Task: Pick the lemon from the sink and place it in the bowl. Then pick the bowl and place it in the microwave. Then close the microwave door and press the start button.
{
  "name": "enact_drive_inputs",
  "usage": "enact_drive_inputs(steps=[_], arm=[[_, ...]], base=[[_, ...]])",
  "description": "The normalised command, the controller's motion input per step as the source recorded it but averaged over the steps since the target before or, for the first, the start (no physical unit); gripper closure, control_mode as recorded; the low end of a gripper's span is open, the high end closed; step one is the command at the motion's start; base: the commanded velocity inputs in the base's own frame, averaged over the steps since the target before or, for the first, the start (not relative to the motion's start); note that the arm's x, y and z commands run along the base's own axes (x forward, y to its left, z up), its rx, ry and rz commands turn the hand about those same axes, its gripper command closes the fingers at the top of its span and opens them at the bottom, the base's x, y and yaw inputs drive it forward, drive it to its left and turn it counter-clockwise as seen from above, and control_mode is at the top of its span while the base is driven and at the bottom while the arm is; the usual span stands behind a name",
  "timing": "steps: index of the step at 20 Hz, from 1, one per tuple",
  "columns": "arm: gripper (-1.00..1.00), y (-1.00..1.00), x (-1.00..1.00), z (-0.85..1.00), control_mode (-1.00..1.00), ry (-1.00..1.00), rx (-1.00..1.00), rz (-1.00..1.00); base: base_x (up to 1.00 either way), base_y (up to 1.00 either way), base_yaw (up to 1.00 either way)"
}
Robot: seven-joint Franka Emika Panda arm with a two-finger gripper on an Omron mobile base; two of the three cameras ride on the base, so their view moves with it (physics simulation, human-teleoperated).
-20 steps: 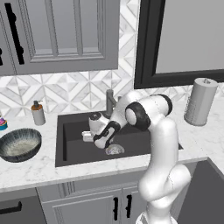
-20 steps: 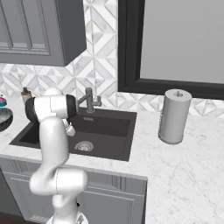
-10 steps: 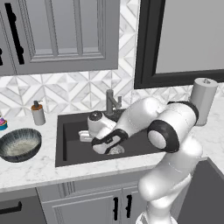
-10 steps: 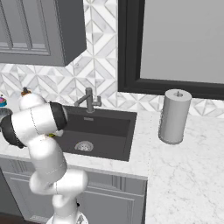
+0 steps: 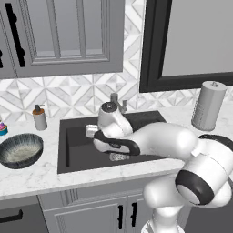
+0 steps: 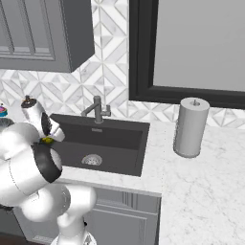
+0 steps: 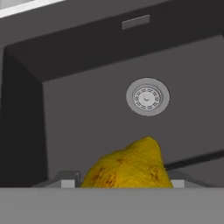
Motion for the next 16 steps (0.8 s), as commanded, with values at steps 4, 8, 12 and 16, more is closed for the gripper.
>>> enact_drive_inputs(steps=[4, 8, 12, 16], arm=[[1.0, -0.55, -0.72, 1.0, -1.0, 0.09, 0.0, 0.0], [1.0, -0.28, -0.49, 1.0, -1.0, 0.01, 0.01, 0.02], [1.0, -0.75, -0.32, 0.48, -1.0, 0.02, 0.0, 0.02], [1.0, -1.0, -0.3, 0.03, -1.0, 0.0, 0.0, 0.04]], base=[[0.0, 0.0, 0.0], [0.0, 0.0, 0.0], [0.0, 0.0, 0.0], [0.0, 0.0, 0.0]])
